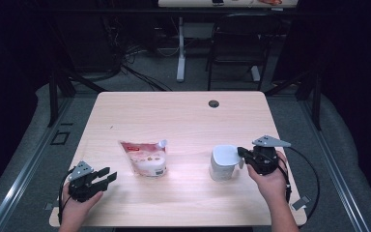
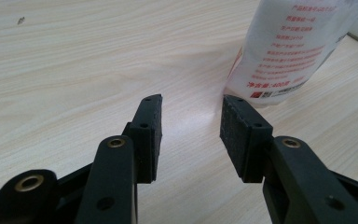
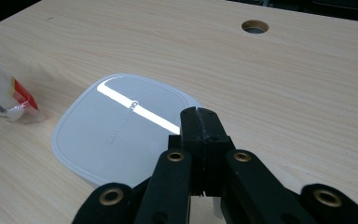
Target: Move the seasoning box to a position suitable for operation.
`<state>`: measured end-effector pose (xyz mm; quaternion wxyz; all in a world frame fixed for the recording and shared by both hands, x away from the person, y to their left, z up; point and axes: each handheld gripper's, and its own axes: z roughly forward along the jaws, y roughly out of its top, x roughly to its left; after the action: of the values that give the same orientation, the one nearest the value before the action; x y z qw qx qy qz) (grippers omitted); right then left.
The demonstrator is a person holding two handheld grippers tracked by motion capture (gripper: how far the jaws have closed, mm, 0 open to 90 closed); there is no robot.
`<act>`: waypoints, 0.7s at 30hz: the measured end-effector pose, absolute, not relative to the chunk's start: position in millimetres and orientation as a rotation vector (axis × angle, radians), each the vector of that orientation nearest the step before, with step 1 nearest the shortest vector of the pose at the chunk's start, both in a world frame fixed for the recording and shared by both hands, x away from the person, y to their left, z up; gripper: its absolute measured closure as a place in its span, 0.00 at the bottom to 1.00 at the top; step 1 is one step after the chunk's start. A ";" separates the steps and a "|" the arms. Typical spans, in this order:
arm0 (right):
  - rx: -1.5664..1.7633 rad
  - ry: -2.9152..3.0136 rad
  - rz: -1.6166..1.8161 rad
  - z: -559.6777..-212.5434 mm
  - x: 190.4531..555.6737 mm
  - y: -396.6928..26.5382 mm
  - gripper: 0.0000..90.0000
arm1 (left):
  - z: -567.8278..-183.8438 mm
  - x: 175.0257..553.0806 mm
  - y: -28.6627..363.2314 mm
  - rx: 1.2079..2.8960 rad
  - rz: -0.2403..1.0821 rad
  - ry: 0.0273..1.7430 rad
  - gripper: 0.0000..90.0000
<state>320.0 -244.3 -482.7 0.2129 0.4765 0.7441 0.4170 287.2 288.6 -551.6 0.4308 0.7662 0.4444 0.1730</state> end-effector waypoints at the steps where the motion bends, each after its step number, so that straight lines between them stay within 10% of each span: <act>1: 1.324 2.066 1.159 -482.8 320.0 -244.4 1.00 | -551.7 287.2 288.6 1.911 0.431 1.109 0.65; 21: 1.335 2.072 1.173 -483.1 320.5 -246.7 1.00 | -551.9 287.3 288.2 1.910 0.429 1.111 0.65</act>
<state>320.5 -246.7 -483.1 0.2044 0.4787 0.7431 0.4206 287.3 288.2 -551.9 0.4308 0.7658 0.4453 0.1721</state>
